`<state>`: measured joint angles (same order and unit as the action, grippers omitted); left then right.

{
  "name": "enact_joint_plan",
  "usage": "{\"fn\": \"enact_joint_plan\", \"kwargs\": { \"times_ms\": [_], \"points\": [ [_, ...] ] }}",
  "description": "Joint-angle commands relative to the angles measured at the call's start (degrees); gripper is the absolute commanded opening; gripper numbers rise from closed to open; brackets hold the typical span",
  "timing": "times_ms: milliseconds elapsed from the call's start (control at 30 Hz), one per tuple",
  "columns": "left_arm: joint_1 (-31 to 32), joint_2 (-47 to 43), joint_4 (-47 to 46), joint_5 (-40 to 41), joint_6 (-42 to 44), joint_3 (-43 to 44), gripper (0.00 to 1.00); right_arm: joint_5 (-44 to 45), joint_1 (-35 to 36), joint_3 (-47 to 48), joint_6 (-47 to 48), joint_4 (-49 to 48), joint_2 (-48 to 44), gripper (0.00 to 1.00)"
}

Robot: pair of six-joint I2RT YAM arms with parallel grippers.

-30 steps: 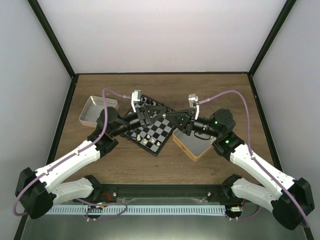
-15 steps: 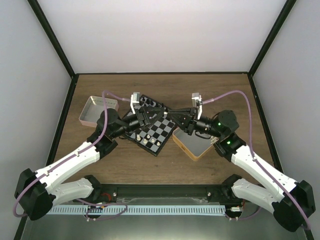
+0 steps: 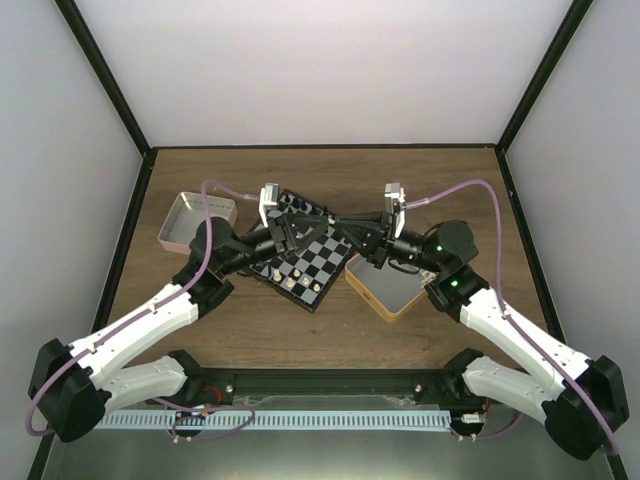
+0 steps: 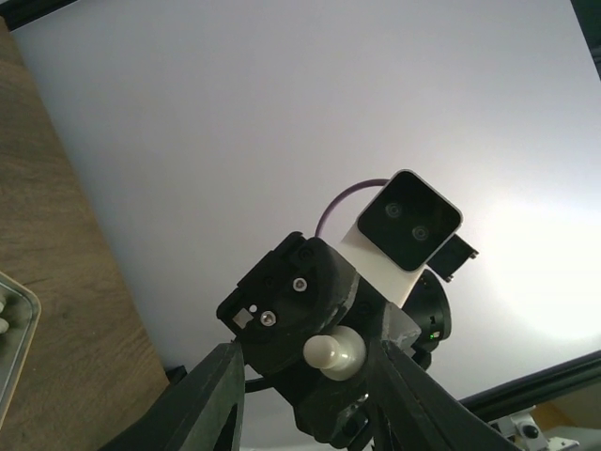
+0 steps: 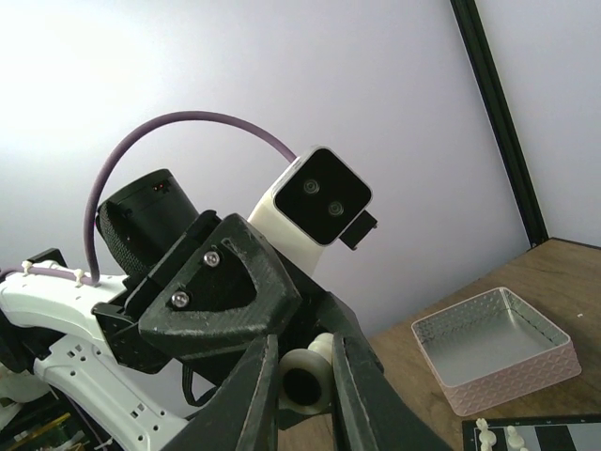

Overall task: Set up the chess pieces on the board
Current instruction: Place the chess piece on the chessboard.

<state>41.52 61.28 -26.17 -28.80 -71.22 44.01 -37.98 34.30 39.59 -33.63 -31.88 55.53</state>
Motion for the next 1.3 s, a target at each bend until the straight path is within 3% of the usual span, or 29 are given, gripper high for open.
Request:
{"fn": "enact_joint_plan", "kwargs": {
  "times_ms": [0,400,800,867,1000,1167,1267],
  "points": [
    [-0.39,0.16,-4.44,-1.68,-1.41,0.08,0.38,-1.42,0.15,0.56,1.65,-2.97,0.69,0.11],
    [-0.40,1.92,-8.62,-3.15,-4.06,-0.83,0.36,-3.11,0.15,0.82,2.53,-3.01,2.36,0.12],
    [-0.39,1.50,-9.40,-2.39,-4.47,-1.39,0.04,-3.21,0.15,-0.36,2.02,-3.64,2.46,0.14],
    [-0.40,1.46,-8.98,-1.98,-4.17,-1.52,0.04,-2.97,0.16,-0.47,1.78,-3.36,2.28,0.18],
    [-0.48,0.33,-3.99,-0.23,0.04,-1.32,0.04,0.95,0.15,-0.65,1.28,0.35,0.81,0.47],
    [-0.54,-3.45,18.08,11.61,14.71,0.88,0.04,10.87,0.15,-2.40,1.12,7.00,-4.09,0.65],
    [-0.47,-5.29,29.58,23.28,23.47,1.77,0.04,18.26,0.15,-2.46,0.88,13.67,-6.17,0.68]
  ]
}}
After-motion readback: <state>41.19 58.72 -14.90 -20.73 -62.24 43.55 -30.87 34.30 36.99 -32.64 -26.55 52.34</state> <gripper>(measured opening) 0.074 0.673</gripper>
